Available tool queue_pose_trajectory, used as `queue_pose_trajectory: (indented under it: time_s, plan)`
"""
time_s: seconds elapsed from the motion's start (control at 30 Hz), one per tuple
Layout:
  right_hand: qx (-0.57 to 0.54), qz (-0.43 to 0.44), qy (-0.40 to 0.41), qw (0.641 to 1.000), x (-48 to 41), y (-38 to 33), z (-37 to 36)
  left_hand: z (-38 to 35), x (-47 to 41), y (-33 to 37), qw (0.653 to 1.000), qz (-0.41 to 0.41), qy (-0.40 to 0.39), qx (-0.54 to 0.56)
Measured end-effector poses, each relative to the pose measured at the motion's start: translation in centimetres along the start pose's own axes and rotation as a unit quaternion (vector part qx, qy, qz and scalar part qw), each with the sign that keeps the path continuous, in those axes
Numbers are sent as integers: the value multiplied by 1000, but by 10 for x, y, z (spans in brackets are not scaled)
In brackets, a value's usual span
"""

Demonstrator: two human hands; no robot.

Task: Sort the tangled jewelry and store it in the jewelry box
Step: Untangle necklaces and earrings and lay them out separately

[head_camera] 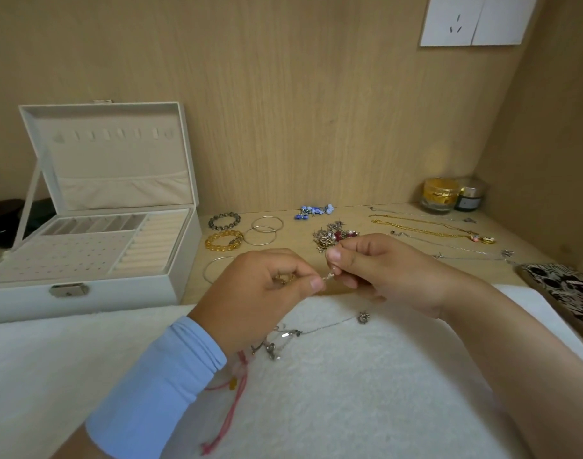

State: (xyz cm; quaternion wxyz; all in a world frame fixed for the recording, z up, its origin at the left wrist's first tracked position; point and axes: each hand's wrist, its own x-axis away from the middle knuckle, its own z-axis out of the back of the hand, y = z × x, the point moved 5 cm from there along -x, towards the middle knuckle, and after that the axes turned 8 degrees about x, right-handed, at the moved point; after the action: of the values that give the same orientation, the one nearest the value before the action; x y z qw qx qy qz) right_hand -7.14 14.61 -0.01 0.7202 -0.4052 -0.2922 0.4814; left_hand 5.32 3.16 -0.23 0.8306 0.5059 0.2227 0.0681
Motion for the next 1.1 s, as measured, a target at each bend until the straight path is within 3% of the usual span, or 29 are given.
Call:
queue_pose_trajectory:
  time_s: [0.27,0.43,0.57,0.8,0.93,1.1]
  plan:
    - [32,-10,13,999,0,0,1,5,-1,-4,991,36,88,92]
    - [-13,41,20,999,2,-8,1,6,-4,-9,986,74,79,126]
    - [-24,78,75,994,-3,-5,5,6,-4,-9,995,50,57,72]
    - [-47,49,35,997,-1,-10,-3,4,-5,-7,1000,-1,28,2]
    - [-75,13,26,997,-2,-9,-5,-1,-7,-6,987,49,48,143]
    - [-108,-1,-7,994,-4,-8,-11,-13,-9,-8,928,100,4,358]
